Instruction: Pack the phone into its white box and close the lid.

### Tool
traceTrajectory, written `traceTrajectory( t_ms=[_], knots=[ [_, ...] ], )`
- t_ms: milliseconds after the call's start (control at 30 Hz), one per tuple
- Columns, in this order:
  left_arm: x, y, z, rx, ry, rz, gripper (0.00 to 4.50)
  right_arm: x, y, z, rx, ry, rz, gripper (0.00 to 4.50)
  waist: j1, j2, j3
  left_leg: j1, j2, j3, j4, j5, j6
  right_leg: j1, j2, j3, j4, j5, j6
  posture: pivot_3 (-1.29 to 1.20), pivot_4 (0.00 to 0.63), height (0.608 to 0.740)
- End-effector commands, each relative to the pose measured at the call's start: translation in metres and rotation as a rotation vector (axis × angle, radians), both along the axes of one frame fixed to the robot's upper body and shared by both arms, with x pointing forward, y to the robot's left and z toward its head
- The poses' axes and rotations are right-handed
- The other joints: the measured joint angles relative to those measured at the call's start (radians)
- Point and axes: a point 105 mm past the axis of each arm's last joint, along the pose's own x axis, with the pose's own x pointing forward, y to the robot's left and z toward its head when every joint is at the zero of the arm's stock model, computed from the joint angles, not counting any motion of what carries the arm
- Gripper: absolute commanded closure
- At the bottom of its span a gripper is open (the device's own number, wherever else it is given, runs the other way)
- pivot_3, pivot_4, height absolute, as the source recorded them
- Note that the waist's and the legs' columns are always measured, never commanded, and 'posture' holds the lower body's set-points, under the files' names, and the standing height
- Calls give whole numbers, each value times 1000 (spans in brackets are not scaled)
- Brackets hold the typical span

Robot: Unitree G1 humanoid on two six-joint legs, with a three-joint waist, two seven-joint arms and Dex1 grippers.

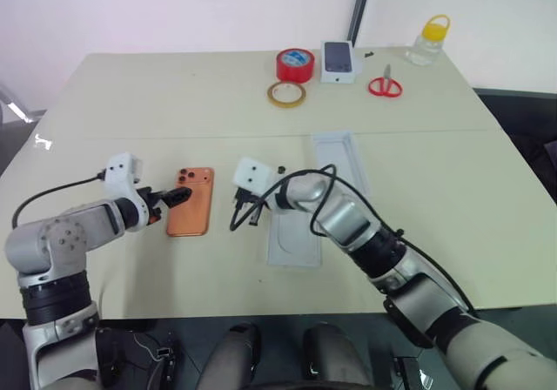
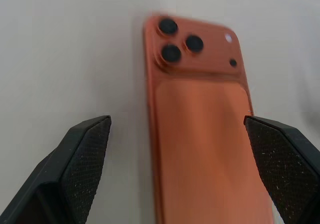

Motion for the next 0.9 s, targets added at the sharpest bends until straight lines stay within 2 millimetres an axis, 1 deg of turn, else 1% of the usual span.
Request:
traceTrajectory(
  t_ms=[33,100,167,233,367,467,567,733,900],
  knots=[
    [-6,-15,-3,-36,39,-70,33,-2,11,7,-13,-52,49,4500,0,0,0,0,0,0,0,0,0,0,0,0,0,0,0,0,150,740],
    [-9,-26,-7,-60,61,-108,33,-2,10,2,-37,-61,57,4500,1,0,0,0,0,0,0,0,0,0,0,0,0,0,0,0,150,740],
    [-15,-46,-13,-99,86,-178,33,-3,8,-3,-52,-62,62,4500,2,1,0,0,0,0,0,0,0,0,0,0,0,0,0,0,150,740],
    [-20,-61,-17,-125,106,-219,33,-4,5,-4,-53,-57,61,4500,6,1,-1,0,-1,0,0,0,0,0,-1,0,0,0,0,0,150,740],
    [-28,-82,-23,-192,127,-268,33,-7,-2,-6,-54,-50,59,4500,11,1,-2,0,-1,0,1,0,0,1,-1,0,-1,0,0,0,150,740],
    [-31,-94,-24,-248,126,-290,33,-8,-8,-8,-61,-49,50,4500,11,3,-3,1,-1,0,1,0,0,3,-1,0,-1,0,0,0,150,740],
    [-30,-99,-24,-306,124,-275,33,-10,-12,-8,-62,-49,47,4500,11,4,-4,1,-1,0,1,0,0,4,-1,0,-1,0,0,0,150,740],
    [-25,-99,-21,-377,118,-243,33,-11,-13,-9,-62,-41,41,4500,11,3,-4,1,-1,0,1,0,0,4,-1,0,-2,0,0,0,150,740],
    [-17,-85,-18,-358,113,-174,33,-11,-13,-9,-63,-41,41,4500,10,3,-4,1,-1,0,1,0,0,4,-1,0,-2,0,0,0,150,740]
  ],
)
